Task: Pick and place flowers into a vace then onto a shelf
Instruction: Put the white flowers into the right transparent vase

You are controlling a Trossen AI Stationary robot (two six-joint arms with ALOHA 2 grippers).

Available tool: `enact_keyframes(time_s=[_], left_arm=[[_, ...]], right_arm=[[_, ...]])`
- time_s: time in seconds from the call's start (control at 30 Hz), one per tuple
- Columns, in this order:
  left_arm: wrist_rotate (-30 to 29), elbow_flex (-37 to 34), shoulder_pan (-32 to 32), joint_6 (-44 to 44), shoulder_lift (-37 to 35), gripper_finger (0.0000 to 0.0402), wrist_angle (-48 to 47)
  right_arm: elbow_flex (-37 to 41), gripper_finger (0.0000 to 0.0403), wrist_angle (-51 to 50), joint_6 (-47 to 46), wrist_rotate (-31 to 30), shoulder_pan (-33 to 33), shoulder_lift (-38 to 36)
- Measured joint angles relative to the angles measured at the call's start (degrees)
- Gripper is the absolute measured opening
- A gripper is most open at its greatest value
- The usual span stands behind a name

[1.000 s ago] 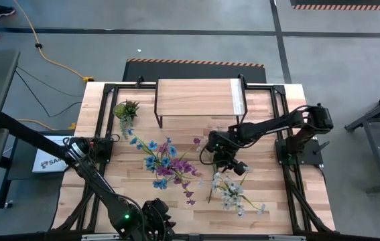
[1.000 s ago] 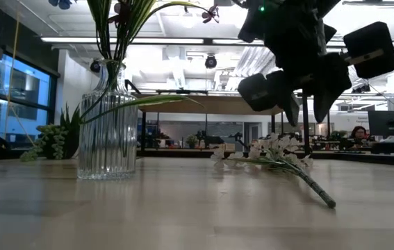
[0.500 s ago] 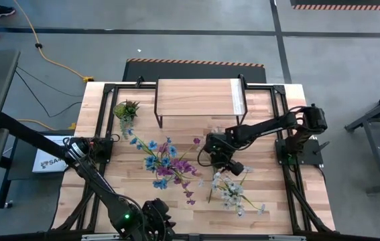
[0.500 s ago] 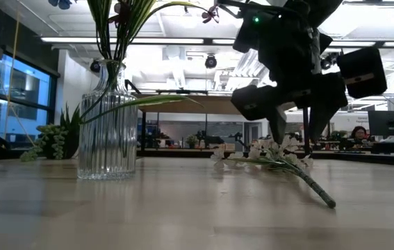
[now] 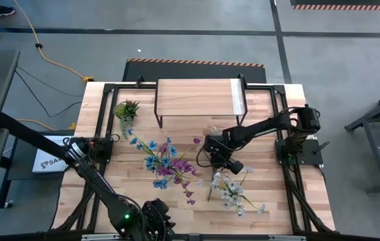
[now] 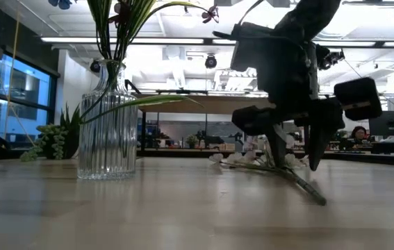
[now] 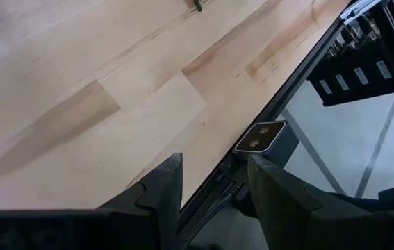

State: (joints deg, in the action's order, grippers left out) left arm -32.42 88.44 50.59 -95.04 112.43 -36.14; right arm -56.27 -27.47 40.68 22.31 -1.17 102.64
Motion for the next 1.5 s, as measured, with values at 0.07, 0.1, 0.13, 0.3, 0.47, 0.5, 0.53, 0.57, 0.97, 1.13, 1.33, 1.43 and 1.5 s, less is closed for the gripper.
enact_keyframes(time_s=[0.07,0.1,0.13,0.3,0.47,0.5,0.53,0.57,0.97,1.13,1.33,1.43,1.5], left_arm=[[0.0,0.0,0.0,0.0,0.0,0.0198,0.0],[0.0,0.0,0.0,0.0,0.0,0.0198,0.0],[0.0,0.0,0.0,0.0,0.0,0.0198,0.0],[0.0,0.0,0.0,0.0,0.0,0.0198,0.0],[0.0,0.0,0.0,0.0,0.0,0.0198,0.0],[0.0,0.0,0.0,0.0,0.0,0.0198,0.0],[0.0,0.0,0.0,0.0,0.0,0.0198,0.0],[0.0,0.0,0.0,0.0,0.0,0.0198,0.0],[0.0,0.0,0.0,-0.2,0.0,0.0198,0.0],[0.0,0.0,0.0,-1.0,0.0,0.0198,0.0],[0.1,0.0,0.0,-1.0,0.0,0.0198,0.0],[0.2,0.0,0.0,-1.1,0.0,0.0198,0.0],[0.4,0.0,0.0,-1.1,0.0,0.0198,0.0]], right_arm=[[0.0,0.0185,0.5,0.3,-0.8,0.0,0.5],[0.0,0.0185,0.6,0.3,-0.9,0.0,0.6],[0.0,0.0185,0.6,0.3,-1.0,0.0,0.6],[0.0,0.0185,0.8,0.3,-1.1,0.0,0.6],[0.0,0.0177,0.9,-0.2,-1.8,0.0,0.6],[0.0,0.0172,0.9,-0.4,-2.2,0.0,0.6],[0.0,0.0165,0.9,-0.6,-2.5,0.0,0.6],[0.0,0.0158,1.0,-0.7,-2.5,0.0,0.6],[-0.3,0.0079,1.6,-3.1,-1.9,0.0,3.7],[-0.2,0.0045,1.4,-3.1,-1.9,-0.1,3.8],[-0.2,0.0005,1.3,-3.2,-2.0,-0.1,3.8],[-0.1,0.0006,1.2,-4.3,-2.3,-0.1,3.9],[-0.1,0.0004,0.8,-4.6,-2.7,-0.1,3.9]])
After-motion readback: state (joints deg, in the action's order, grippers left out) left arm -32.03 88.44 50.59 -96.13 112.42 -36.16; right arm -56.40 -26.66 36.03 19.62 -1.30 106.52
